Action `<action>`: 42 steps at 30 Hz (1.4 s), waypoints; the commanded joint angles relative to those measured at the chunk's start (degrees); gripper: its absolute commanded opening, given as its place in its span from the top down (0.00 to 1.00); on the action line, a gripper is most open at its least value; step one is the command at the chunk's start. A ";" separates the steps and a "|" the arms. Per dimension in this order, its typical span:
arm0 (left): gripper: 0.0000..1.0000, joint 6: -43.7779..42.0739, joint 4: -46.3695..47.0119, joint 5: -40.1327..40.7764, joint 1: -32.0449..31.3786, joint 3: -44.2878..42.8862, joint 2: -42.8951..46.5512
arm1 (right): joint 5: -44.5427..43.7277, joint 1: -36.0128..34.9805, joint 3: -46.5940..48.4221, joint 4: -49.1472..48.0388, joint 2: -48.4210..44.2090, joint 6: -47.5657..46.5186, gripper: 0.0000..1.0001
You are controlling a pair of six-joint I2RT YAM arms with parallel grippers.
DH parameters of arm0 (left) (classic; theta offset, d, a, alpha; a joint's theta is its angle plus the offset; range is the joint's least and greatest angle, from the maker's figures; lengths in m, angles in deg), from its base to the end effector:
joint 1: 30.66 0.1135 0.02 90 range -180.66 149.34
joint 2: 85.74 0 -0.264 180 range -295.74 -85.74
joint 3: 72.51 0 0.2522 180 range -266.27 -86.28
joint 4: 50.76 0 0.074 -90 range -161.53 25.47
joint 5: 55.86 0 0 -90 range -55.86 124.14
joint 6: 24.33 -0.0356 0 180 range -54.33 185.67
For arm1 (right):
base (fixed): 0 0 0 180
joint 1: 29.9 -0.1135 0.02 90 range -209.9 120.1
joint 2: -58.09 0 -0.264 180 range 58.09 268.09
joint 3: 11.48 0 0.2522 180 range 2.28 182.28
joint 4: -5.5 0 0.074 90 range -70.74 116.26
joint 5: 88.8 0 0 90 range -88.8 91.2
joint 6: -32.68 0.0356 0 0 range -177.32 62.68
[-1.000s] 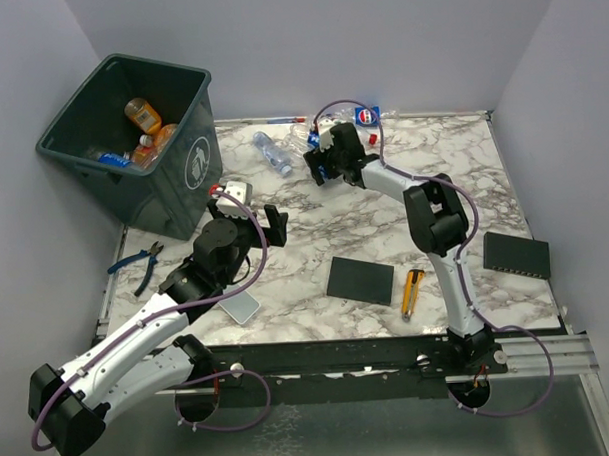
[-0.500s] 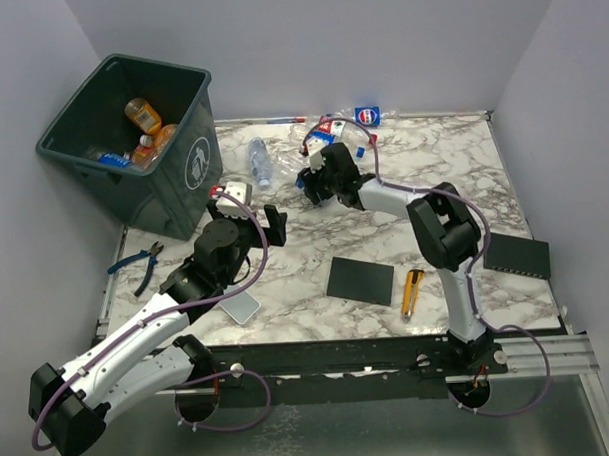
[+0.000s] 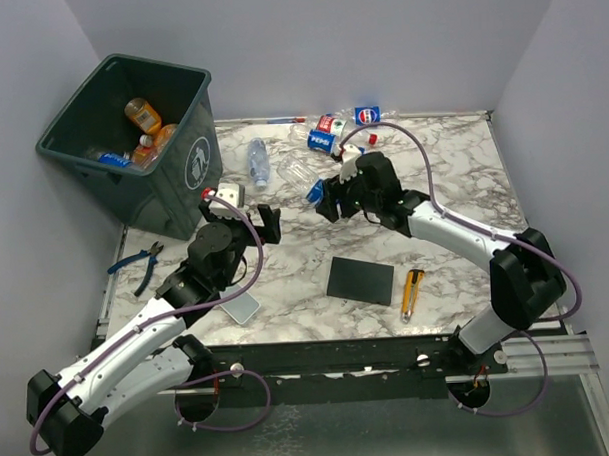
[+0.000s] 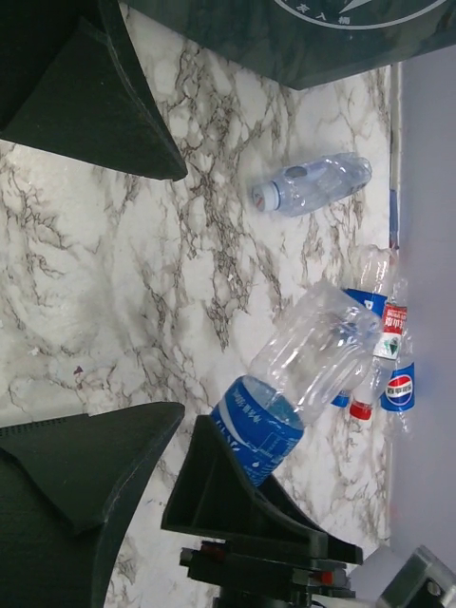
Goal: Put the plastic bottles in the bin
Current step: Pick up the plastic bottle at the center of the board.
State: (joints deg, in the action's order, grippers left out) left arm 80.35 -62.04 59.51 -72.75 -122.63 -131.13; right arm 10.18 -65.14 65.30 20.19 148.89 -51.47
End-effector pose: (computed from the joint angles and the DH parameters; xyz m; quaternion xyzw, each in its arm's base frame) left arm 0.1523 -0.1170 0.3101 0.0305 0.7420 -0.1645 0.6492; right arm 0.2942 0.2146 0.2639 -0.2562 0.8195 0.2414 0.4522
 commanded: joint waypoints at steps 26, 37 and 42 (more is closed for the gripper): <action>0.01 -83.15 -6.35 -25.87 -13.24 -4.70 -7.68 | 13.16 -0.18 -2.13 41.24 -29.03 6.05 0.66; 0.01 -95.04 -8.96 -23.02 -17.60 -15.18 -16.89 | 13.54 -0.15 -2.23 43.61 -29.62 3.38 0.66; 0.02 -95.84 -10.94 -22.55 -19.17 -15.67 -19.62 | 17.39 -0.17 -1.39 43.11 -30.30 2.85 0.66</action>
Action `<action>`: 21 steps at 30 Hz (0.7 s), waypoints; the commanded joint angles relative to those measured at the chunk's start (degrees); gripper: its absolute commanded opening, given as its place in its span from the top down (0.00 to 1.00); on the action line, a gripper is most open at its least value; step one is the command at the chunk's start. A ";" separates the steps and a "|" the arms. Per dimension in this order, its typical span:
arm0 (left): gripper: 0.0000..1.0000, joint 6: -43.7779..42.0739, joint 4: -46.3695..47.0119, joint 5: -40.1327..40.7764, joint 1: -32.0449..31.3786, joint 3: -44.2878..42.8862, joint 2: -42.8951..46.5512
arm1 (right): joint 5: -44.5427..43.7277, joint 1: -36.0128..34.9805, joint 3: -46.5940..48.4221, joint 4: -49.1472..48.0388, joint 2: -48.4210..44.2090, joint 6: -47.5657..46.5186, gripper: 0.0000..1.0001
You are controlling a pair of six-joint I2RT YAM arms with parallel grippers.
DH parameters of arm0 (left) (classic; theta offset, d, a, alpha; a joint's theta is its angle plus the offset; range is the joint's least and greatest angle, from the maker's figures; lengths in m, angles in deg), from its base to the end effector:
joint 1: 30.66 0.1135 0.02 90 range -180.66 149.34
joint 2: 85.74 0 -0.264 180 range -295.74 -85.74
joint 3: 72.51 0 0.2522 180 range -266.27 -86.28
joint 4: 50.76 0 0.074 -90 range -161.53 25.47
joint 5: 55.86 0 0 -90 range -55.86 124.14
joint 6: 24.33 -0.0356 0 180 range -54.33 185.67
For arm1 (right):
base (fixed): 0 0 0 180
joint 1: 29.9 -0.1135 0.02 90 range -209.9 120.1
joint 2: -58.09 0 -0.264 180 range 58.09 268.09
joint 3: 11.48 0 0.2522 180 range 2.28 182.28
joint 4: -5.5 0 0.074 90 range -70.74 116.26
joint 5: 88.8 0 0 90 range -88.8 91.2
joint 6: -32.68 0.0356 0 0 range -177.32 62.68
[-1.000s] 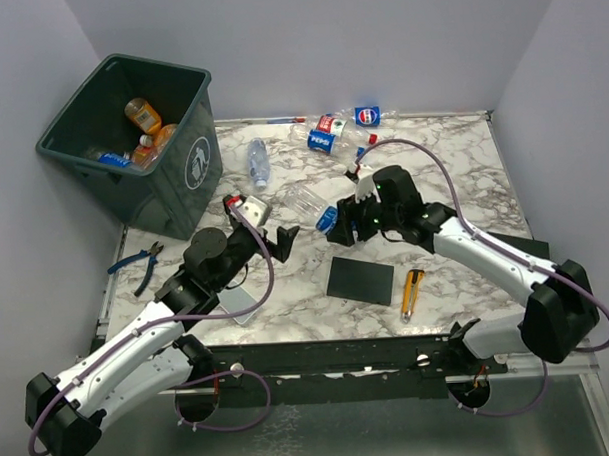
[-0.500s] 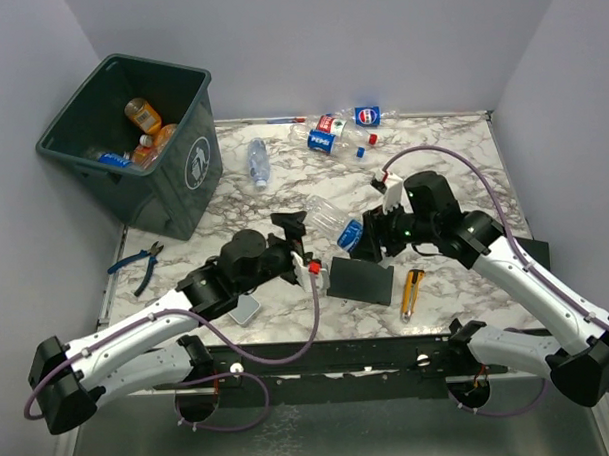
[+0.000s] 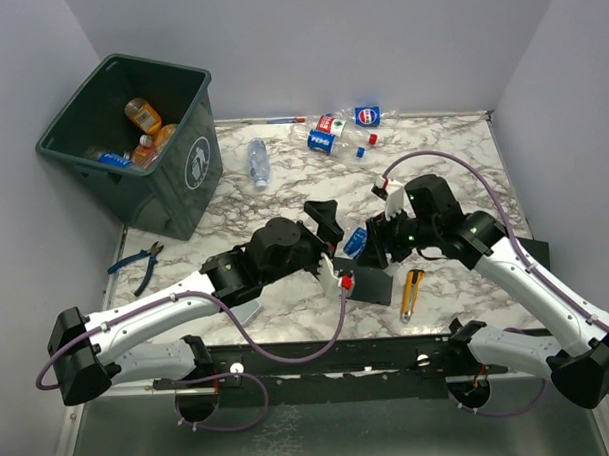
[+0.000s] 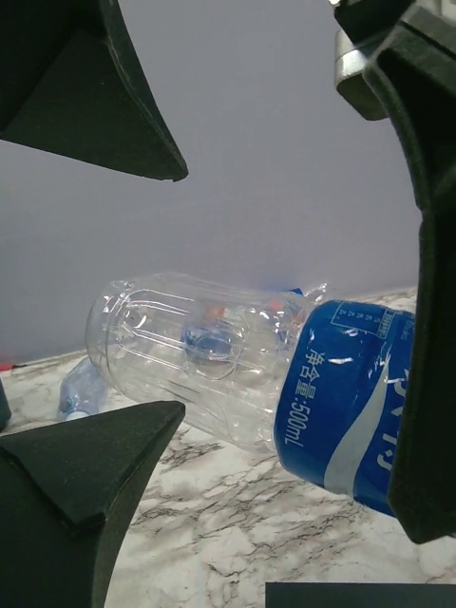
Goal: Put the plastic bottles in the bin
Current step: Pick up the plastic bottle at the center of the board.
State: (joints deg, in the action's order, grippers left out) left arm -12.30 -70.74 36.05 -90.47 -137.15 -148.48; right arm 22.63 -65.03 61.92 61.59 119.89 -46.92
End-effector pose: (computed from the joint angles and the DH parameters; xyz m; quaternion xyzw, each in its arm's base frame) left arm 0.1294 -0.2201 0.3225 0.7515 0.3006 0.1060 0.5777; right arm 0.1714 0.1365 0.3218 -0.2643 0.8697 0.3052 0.2841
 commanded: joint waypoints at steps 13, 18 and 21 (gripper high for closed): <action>0.03 -4.28 -1.96 0.49 -3.60 -0.63 -5.60 | 10.43 -0.28 5.04 1.48 -2.57 -1.89 0.66; 0.01 -3.21 -2.11 -0.11 -3.97 -0.74 -5.88 | 9.69 -0.28 6.28 1.19 -2.63 -1.92 0.66; 0.01 -2.36 -2.11 -0.50 -4.07 -0.95 -5.88 | 8.82 -0.28 6.95 0.89 -2.81 -1.98 0.66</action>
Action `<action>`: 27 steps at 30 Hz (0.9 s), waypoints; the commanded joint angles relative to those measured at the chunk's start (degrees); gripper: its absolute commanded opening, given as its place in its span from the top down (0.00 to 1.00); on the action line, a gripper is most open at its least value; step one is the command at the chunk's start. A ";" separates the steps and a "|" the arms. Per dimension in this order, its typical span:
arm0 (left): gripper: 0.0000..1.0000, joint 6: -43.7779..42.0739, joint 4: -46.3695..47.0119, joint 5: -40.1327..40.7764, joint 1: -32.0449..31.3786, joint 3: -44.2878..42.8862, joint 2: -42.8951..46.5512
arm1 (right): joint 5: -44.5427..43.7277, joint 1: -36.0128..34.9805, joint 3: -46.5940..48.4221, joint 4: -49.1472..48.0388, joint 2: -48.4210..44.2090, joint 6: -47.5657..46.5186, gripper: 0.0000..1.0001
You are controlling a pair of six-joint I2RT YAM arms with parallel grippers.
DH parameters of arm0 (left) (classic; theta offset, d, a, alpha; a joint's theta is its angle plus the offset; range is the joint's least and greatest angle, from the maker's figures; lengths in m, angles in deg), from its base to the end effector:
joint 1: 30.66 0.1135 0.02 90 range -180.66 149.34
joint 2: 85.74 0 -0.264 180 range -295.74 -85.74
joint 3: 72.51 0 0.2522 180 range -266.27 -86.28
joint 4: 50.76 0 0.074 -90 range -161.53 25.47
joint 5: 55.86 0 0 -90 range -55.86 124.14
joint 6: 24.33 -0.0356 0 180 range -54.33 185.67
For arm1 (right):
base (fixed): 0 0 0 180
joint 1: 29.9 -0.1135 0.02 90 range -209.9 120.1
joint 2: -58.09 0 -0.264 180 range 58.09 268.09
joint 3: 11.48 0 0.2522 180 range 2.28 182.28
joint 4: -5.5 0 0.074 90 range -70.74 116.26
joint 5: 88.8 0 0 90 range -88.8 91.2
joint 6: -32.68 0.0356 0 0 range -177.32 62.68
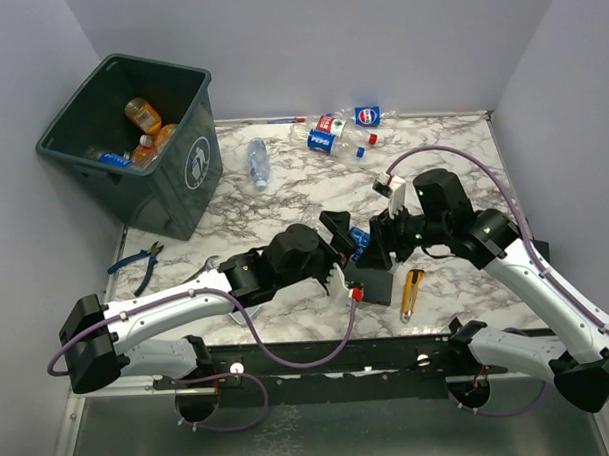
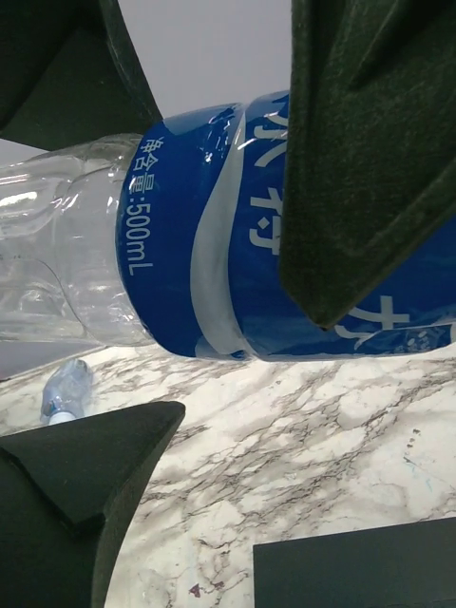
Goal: Put the plastic bottles in the bin
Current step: Pick up the plastic bottle at the center of the board.
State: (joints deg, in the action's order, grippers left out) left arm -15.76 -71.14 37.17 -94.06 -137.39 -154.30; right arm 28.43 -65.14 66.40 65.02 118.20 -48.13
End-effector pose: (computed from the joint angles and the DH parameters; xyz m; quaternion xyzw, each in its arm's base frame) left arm 0.1249 -0.2452 0.2984 0.7951 0.2671 0.1071 0.5338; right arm 0.1600 0.1330 0.3490 -0.2936 0.8425 0.3491 0.2865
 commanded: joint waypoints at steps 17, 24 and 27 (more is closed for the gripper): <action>0.63 12.51 9.68 0.05 -0.50 0.66 0.95 | 4.90 -0.13 9.90 -2.74 -5.18 2.19 0.01; 0.63 38.54 16.33 -1.82 -0.53 2.16 4.38 | -9.30 -0.17 8.99 -23.17 -19.42 7.51 0.00; 0.64 55.04 19.85 -4.89 -0.35 2.86 5.70 | -12.89 -0.18 0.13 -37.37 -27.18 9.58 0.00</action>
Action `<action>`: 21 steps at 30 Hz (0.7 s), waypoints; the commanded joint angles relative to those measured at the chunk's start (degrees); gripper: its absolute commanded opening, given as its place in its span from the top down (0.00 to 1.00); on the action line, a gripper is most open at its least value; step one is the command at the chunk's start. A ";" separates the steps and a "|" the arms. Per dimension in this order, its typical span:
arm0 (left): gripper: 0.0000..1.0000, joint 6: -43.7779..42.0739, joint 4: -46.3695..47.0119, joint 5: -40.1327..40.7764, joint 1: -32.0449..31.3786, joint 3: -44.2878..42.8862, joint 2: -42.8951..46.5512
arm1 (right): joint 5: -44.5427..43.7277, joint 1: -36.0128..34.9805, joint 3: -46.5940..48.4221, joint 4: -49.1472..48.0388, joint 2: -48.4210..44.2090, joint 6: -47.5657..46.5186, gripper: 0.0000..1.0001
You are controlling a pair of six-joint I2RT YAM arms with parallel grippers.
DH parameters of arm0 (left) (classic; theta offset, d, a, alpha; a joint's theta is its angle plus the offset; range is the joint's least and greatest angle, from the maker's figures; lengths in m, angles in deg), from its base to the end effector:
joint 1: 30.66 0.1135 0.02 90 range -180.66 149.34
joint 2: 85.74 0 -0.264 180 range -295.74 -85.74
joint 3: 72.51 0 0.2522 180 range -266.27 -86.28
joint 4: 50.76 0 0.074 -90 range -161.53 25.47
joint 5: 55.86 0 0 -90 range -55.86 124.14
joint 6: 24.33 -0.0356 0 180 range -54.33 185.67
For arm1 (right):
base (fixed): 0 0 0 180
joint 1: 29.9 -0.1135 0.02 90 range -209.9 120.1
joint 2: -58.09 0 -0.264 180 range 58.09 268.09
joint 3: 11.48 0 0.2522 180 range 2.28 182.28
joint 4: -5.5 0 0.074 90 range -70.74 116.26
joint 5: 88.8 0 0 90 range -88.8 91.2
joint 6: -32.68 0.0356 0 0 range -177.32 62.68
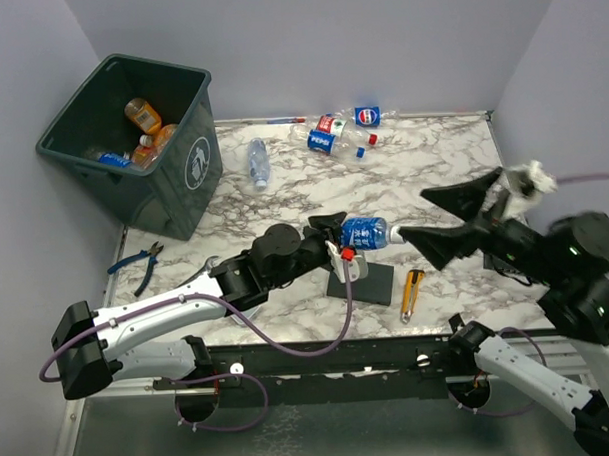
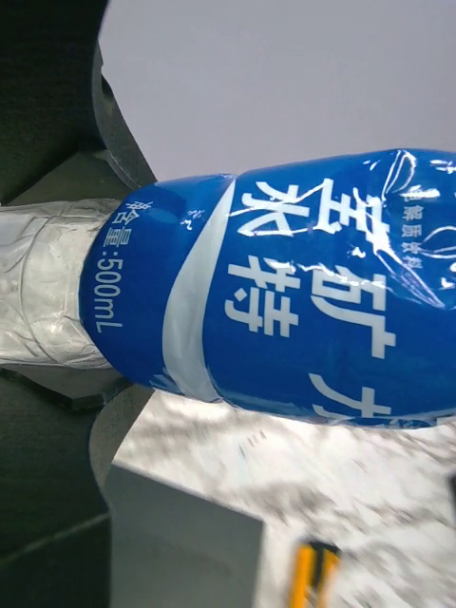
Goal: Put the plastic bottles in the bin
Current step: Pick up the plastic bottle at the center of the board.
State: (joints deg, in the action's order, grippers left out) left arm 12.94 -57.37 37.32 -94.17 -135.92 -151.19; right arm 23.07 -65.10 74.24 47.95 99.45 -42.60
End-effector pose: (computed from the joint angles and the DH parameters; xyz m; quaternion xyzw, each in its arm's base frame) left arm 0.1225 -0.2414 0.3282 0.6342 0.4158 -0.0402 0.6506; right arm 0.0815 0.0737 0.4678 -0.2555 0.6475 0.4174 0.5842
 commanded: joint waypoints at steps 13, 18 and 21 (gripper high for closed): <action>0.63 85.67 37.77 -20.24 7.33 8.07 5.08 | -5.37 -0.18 -20.32 -29.71 -12.96 8.99 0.00; 0.63 93.06 42.22 -22.49 7.78 7.30 4.28 | -0.08 -0.14 -21.91 -36.54 -8.20 12.88 0.01; 0.63 94.42 42.32 -23.38 7.74 6.60 3.69 | 2.44 -0.17 -22.35 -42.78 -4.35 15.36 0.01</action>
State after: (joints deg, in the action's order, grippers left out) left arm 99.23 -20.56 17.98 -86.58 -128.14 -147.17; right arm 20.12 -65.10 52.91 15.08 91.17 -31.60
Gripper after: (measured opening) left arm 0.498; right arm 0.993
